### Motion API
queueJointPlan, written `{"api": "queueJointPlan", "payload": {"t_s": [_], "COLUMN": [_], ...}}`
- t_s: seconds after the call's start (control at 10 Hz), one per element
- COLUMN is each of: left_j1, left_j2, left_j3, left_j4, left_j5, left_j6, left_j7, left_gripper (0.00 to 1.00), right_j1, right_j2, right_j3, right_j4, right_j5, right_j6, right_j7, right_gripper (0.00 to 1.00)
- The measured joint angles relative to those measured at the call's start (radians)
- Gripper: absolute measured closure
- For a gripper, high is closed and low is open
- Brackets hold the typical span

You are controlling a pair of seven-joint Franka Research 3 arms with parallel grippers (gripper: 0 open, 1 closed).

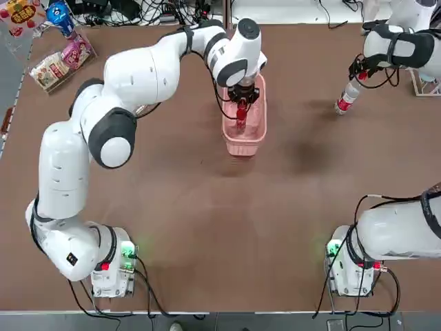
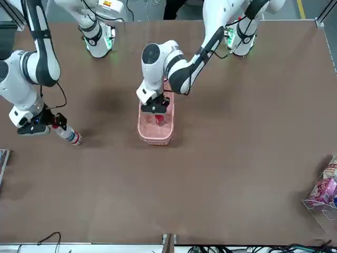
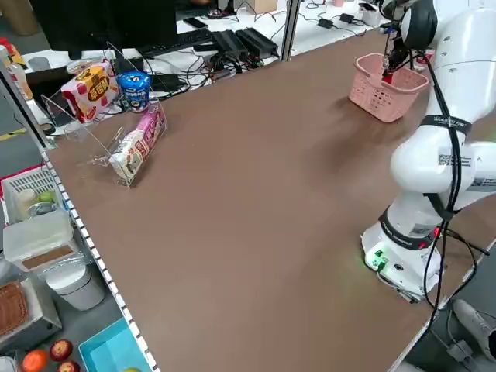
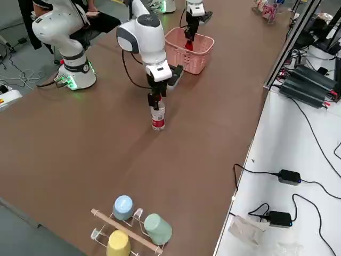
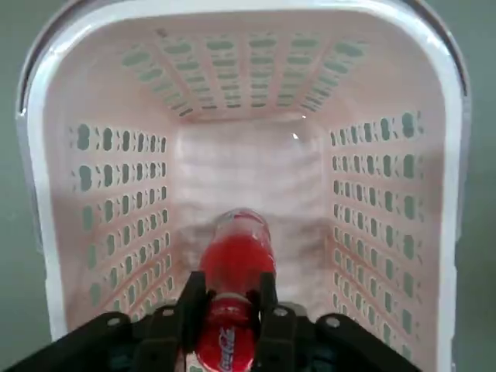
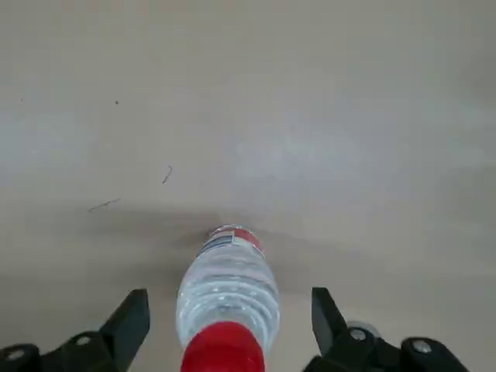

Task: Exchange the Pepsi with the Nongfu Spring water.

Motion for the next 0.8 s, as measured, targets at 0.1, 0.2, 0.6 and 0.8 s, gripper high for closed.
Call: {"api": "queueJointPlan", "payload": {"t_s": [0.1, 0.2, 0.6, 0.8], "left_j1": [0.000, 0.002, 0.042, 0.060], "left_j2": [0.000, -0.002, -0.161, -0.289], "left_j3": [0.000, 0.000, -0.004, -0.003], "left_j4": [0.001, 0.004, 0.094, 0.097], "left_j5": [0.000, 0.000, -0.098, -0.124], "left_j6": [-0.001, -0.003, -0.189, -0.313], "left_j7": [0.000, -0.001, -0.004, -0.004], "left_gripper": [0.68, 0.68, 0.68, 0.68], "right_j1": [0.001, 0.001, 0.002, 0.002], "right_j2": [0.000, 0.000, -0.002, -0.002], "right_j3": [0.000, 0.000, 0.001, 0.001], "right_j4": [-0.002, -0.002, -0.001, -0.001], "right_j5": [0.000, 0.000, 0.000, 0.000], "right_j6": [0.001, 0.001, 0.000, -0.001], "right_j7": [-0.001, -0.002, -0.015, -0.016], "right_gripper": [0.15, 0.33, 0.58, 0.58]}}
